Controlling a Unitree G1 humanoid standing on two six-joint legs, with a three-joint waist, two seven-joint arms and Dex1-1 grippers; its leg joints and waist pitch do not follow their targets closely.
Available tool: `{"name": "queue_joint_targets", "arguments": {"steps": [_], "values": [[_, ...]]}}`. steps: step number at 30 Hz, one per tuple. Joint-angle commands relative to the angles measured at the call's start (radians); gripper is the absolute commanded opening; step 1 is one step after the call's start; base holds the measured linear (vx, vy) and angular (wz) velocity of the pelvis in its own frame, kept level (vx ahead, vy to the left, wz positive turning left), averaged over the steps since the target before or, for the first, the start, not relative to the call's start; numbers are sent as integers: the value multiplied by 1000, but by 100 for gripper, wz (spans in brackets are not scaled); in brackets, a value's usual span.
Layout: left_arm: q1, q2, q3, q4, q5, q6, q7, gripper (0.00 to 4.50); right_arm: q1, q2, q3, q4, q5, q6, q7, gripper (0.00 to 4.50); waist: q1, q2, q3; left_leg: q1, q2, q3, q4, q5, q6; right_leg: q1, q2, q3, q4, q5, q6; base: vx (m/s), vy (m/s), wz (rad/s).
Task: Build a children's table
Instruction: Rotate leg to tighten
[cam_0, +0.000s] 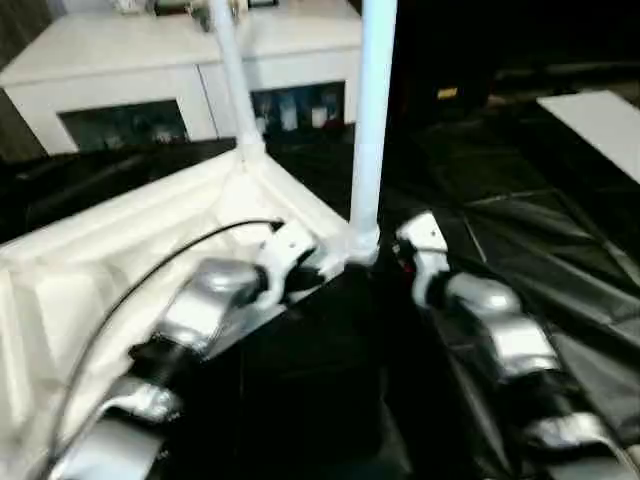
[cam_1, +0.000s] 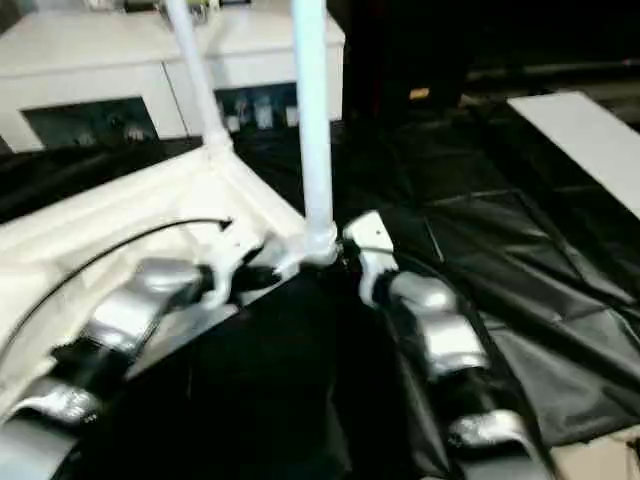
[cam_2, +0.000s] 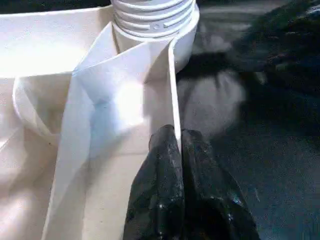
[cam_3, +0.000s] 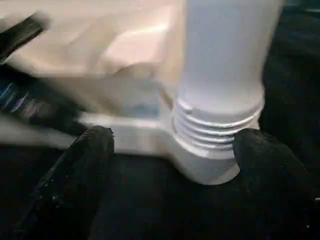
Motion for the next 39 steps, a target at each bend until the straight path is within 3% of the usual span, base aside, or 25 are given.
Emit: {"name": "queue_joint_targets", "arguments": {"steps": [1,4,7,10,14,18,26,39], "values": [[23,19,-50,-69,-27,-32,-129,0,3,-12,32,-65,12,-8,73,400,14,-3,-76,7,46,-14,-51,16,200,72,-69,38,-41,151,-324,0,0,0],[64,83,-59,-173,-69,1,-236,0,16,-67,29,-102,21,-6,129,400,27,-2,-68,18,56,-11,-62,-74,147,65,-65,39,-51,-8,-313,0,0,0],[80,117,-62,-209,-73,-2,-257,0,25,-95,30,-132,32,1,167,400,44,1,-64,33,60,-7,-69,-137,96,56,-62,41,-57,-75,-299,0,0,0],[90,131,-60,-227,-78,2,-270,0,32,-106,32,-149,41,10,194,400,45,-4,-62,31,57,-5,-77,-176,57,59,-63,41,-59,-111,-278,0,0,0],[98,144,-49,-242,-76,6,-276,0,57,-145,69,-183,48,22,284,400,41,-8,-64,24,53,-5,-75,-159,60,65,-67,40,-58,-103,-264,0,0,0],[97,146,-45,-243,-75,7,-276,0,64,-165,84,-182,35,22,312,400,42,-9,-69,17,50,-5,-68,-109,89,69,-70,39,-53,-64,-267,0,0,0],[94,145,-49,-244,-78,7,-272,0,32,-149,64,-108,15,-8,271,400,43,-8,-69,18,50,-5,-65,-101,93,66,-68,38,-53,-69,-272,0,0,0],[96,152,-47,-240,-78,4,-277,0,7,-139,72,-55,5,-28,279,285,43,-10,-70,17,50,-5,-62,-101,104,66,-68,36,-50,-68,-279,0,0,0]]}}
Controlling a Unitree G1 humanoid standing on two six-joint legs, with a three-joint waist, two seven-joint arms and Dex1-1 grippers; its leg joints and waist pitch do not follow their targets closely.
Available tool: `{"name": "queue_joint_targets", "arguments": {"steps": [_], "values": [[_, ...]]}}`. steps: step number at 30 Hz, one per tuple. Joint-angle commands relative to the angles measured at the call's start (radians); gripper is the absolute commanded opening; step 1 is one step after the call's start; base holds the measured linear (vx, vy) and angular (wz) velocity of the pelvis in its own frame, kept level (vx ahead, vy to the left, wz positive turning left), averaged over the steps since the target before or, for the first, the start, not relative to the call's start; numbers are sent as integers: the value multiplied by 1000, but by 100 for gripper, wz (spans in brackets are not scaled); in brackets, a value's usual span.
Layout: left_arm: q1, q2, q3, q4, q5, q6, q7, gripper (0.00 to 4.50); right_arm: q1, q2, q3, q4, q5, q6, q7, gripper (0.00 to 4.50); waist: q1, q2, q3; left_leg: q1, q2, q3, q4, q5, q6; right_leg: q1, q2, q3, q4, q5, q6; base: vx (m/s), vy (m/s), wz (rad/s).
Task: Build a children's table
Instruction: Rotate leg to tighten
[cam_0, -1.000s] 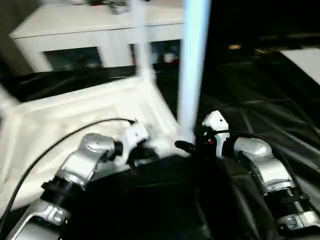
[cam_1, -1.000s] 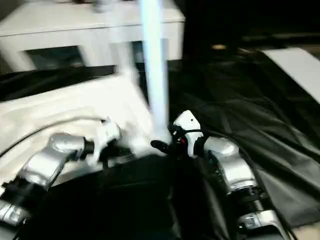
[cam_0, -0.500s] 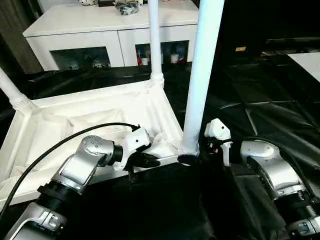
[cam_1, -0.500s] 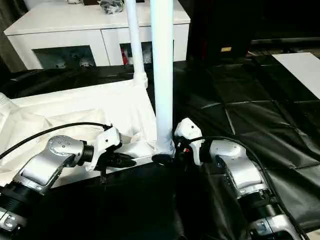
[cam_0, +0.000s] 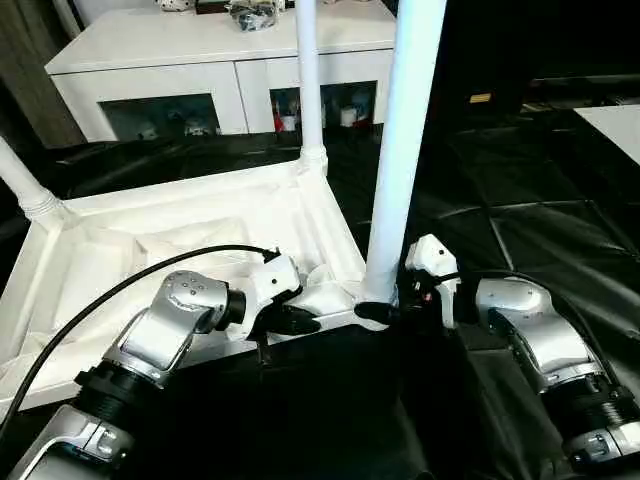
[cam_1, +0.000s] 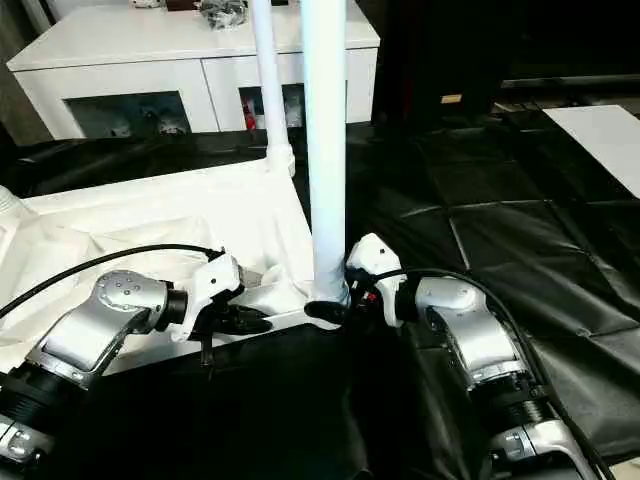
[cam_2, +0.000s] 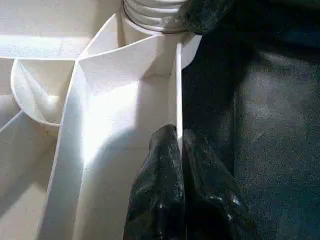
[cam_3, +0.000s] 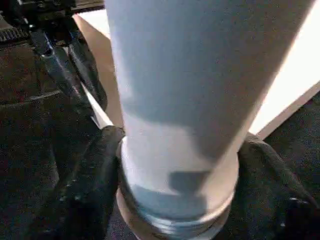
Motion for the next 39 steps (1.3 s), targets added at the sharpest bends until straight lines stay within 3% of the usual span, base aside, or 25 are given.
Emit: {"name": "queue_joint_targets", "arguments": {"steps": [1,9,10,14,15,17,18,20,21,23,28,31,34,36,39], "values": [[-15,13,22,-36,-19,-7,-13,0,-17,0,3,19,-8,-10,-8,279,-1,-11,-71,16,49,-19,-70,-114,94,59,-55,40,-57,-76,-273,0,0,0],[-21,-17,22,-9,-11,30,33,0,7,72,-43,58,13,28,-113,274,-9,-10,-70,14,46,-19,-71,-120,79,60,-54,40,-57,-83,-270,0,0,0],[-46,-61,36,40,11,49,121,0,2,117,-72,91,5,39,-218,273,-9,-7,-70,16,48,-21,-72,-128,72,60,-55,39,-58,-95,-268,0,0,0],[-75,-112,57,96,28,56,217,0,-6,160,-95,117,-9,53,-325,272,-17,-7,-69,21,45,-21,-76,-164,35,57,-53,39,-67,-140,-258,0,0,0],[-113,-178,81,164,45,89,338,0,-23,216,-124,158,-35,62,-484,272,-22,-5,-65,20,45,-19,-78,-170,28,56,-52,40,-69,-144,-254,0,0,0],[-146,-229,95,222,63,116,438,0,-39,262,-145,195,-60,72,-614,272,-25,-7,-65,24,43,-22,-80,-210,8,57,-53,38,-73,-184,-247,0,0,0],[-161,-250,98,250,74,119,483,0,-48,283,-154,213,-72,81,-680,272,-24,-1,-67,24,42,-23,-80,-209,6,56,-56,39,-73,-182,-245,0,0,0],[-194,-295,104,318,95,96,572,0,-74,335,-189,262,-84,82,-831,272,-28,-6,-66,21,39,-23,-81,-204,7,57,-54,38,-79,-180,-233,0,0,0],[-213,-319,106,356,108,69,622,0,-93,363,-197,294,-90,69,-886,272,-27,0,-67,25,38,-22,-80,-210,4,53,-55,38,-82,-190,-228,0,0,0],[-229,-339,104,383,117,48,650,0,-114,381,-185,326,-110,47,-917,272,-25,-3,-68,27,37,-23,-81,-229,3,55,-56,38,-84,-204,-222,0,0,0],[-251,-365,100,407,119,35,656,0,-158,438,-182,388,-100,13,-889,272,-28,-2,-68,19,39,-25,-83,-234,20,60,-59,36,-82,-193,-216,0,0,0],[-232,-348,96,374,105,44,605,0,-149,442,-205,345,-64,-17,-847,342,-26,-2,-69,18,41,-25,-83,-222,34,60,-60,36,-80,-179,-220,0,0,0],[-226,-337,90,368,97,33,576,0,-152,431,-203,341,-71,-30,-843,371,-32,-3,-68,7,41,-30,-86,-212,41,68,-61,33,-76,-175,-216,0,0,0],[-210,-320,80,345,88,22,528,0,-154,415,-203,333,-62,-37,-807,381,-34,0,-68,14,41,-28,-85,-222,40,62,-61,33,-80,-186,-219,0,0,0],[-175,-280,58,289,73,-7,426,0,-148,373,-189,305,-54,-52,-711,399,-45,1,-72,6,42,-29,-81,-187,62,68,-61,33,-71,-102,-249,0,0,0]]}}
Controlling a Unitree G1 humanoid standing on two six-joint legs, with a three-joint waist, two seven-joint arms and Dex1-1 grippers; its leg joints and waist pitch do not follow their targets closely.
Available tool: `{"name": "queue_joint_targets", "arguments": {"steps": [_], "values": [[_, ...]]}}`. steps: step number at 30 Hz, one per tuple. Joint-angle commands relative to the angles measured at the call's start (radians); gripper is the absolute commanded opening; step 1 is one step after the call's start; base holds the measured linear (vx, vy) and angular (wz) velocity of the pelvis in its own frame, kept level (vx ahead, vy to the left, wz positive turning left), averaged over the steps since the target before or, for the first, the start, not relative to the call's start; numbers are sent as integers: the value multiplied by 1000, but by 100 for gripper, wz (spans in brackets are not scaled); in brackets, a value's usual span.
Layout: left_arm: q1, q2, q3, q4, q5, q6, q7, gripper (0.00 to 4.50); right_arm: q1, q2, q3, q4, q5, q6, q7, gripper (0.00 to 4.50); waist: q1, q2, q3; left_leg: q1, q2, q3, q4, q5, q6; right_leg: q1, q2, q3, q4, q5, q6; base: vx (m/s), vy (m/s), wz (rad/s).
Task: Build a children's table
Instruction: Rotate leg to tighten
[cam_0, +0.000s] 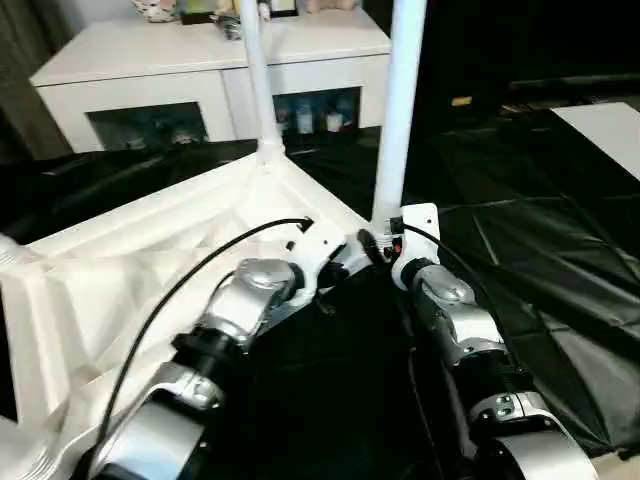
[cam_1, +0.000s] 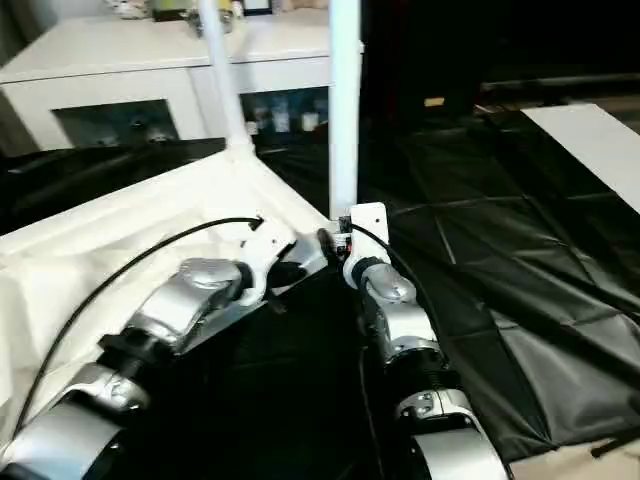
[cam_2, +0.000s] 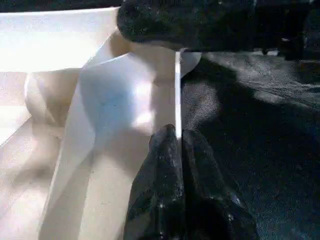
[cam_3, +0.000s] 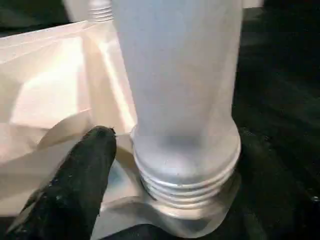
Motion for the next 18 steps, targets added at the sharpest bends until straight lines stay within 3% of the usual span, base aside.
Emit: {"name": "queue_joint_targets", "arguments": {"steps": [1,2,4,6,10,12,15,18], "values": [[33,37,-13,-75,-25,-23,-102,0,16,-28,46,-46,11,-12,130,399,8,1,-71,7,45,-25,-80,-165,76,60,-58,35,-61,-71,-264,0,0,0],[38,43,-15,-85,-30,-18,-115,0,20,-36,51,-53,11,-13,150,399,8,1,-71,7,45,-25,-80,-165,76,60,-58,35,-61,-71,-264,0,0,0],[68,86,-32,-133,-53,-45,-209,0,52,-87,78,-109,28,-11,282,399,13,-1,-73,8,48,-23,-74,-115,112,62,-58,35,-52,18,-287,0,0,0],[94,130,-48,-177,-72,-76,-292,0,90,-145,114,-178,50,-8,414,399,16,-1,-70,10,49,-21,-76,-139,120,61,-57,35,-54,-2,-295,0,0,0],[136,197,-59,-277,-113,-71,-405,0,155,-245,176,-272,65,-24,598,399,28,2,-62,16,56,-19,-84,-203,96,53,-56,38,-61,-95,-279,0,0,0],[149,226,-55,-330,-133,-38,-440,0,180,-288,188,-302,80,-19,673,399,36,0,-59,24,58,-17,-89,-242,65,48,-54,41,-64,-149,-272,0,0,0],[162,251,-47,-359,-140,-28,-459,0,197,-321,192,-334,94,-3,740,399,41,0,-57,26,58,-16,-91,-260,49,44,-52,44,-68,-177,-264,0,0,0],[176,277,-45,-373,-146,-29,-484,0,209,-350,199,-364,109,10,790,399,44,-4,-58,20,56,-16,-91,-239,53,48,-54,45,-66,-174,-256,0,0,0]]}}
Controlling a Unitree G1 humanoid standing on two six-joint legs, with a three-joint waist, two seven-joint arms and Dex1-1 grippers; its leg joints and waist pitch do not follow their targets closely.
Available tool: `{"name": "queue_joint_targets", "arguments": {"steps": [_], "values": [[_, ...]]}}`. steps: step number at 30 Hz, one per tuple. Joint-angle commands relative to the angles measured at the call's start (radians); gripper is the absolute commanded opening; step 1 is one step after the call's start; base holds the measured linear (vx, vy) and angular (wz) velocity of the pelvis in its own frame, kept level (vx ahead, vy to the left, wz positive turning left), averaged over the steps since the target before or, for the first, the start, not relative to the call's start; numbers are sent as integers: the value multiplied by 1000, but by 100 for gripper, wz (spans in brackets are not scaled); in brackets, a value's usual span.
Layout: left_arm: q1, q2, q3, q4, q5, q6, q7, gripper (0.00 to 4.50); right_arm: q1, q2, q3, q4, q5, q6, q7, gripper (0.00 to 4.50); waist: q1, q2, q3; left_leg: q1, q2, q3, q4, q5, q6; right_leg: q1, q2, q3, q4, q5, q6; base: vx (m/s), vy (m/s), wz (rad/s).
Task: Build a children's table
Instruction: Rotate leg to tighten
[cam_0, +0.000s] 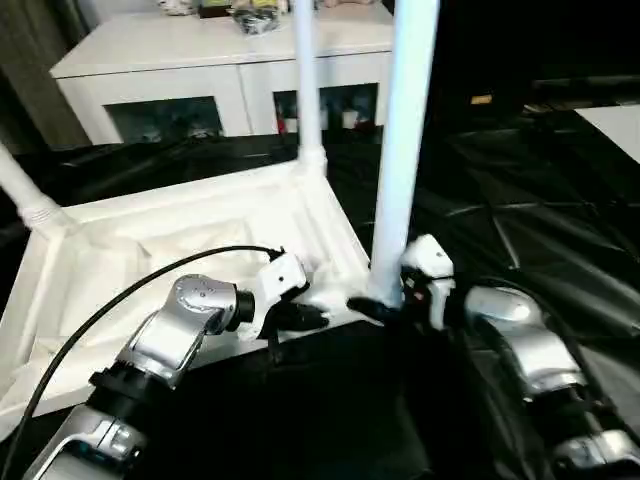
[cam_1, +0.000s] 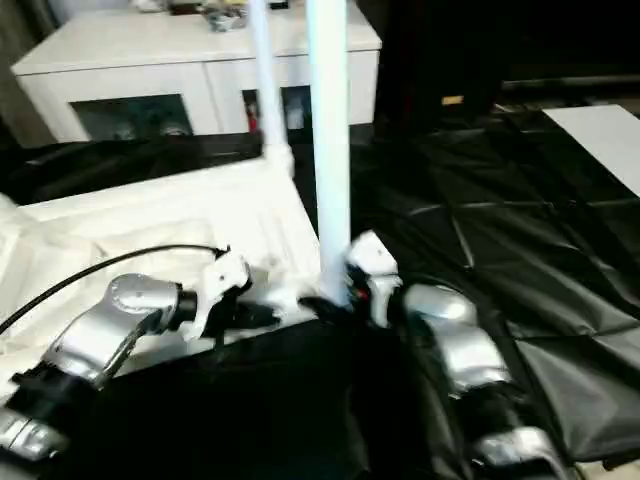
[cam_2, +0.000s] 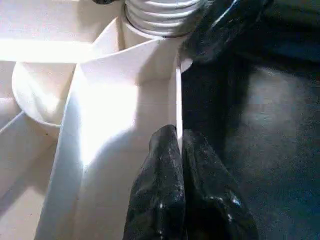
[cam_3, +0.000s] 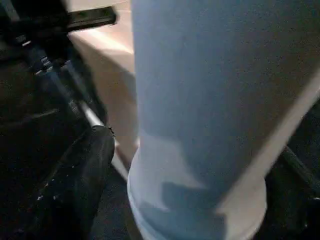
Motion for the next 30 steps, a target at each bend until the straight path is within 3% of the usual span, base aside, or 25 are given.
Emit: {"name": "queue_joint_targets", "arguments": {"steps": [1,5,11,12,17,21,30], "values": [[0,31,12,-72,-46,-2,-54,0,12,-25,17,-51,27,20,62,399,-1,-8,-62,21,55,-23,-88,-226,55,49,-55,42,-66,-170,-257,0,0,0],[16,48,15,-95,-50,14,-67,0,8,-39,19,-40,26,18,84,399,-1,-11,-62,20,55,-22,-87,-215,57,47,-54,42,-67,-178,-256,0,0,0],[23,52,17,-97,-40,15,-57,0,-5,-35,15,-17,20,20,83,344,1,-12,-63,18,53,-22,-85,-195,61,47,-54,42,-67,-181,-252,0,0,0],[23,50,15,-92,-34,9,-48,0,-3,-33,17,-19,20,23,81,330,0,-17,-62,17,53,-22,-85,-189,64,48,-54,42,-67,-177,-252,0,0,0],[20,29,8,-52,7,-33,25,0,4,-23,21,-17,19,28,69,287,3,-15,-63,18,53,-21,-83,-180,66,47,-54,41,-68,-181,-247,0,0,0],[14,12,9,-16,30,-58,69,0,6,-7,14,-8,16,22,44,279,4,-17,-64,17,53,-21,-83,-180,64,46,-55,42,-69,-190,-243,0,0,0],[-4,-67,14,86,89,-51,224,0,-5,135,-60,98,-24,18,-280,273,-11,-14,-60,19,51,-24,-90,-230,29,43,-53,41,-77,-245,-222,0,0,0]]}}
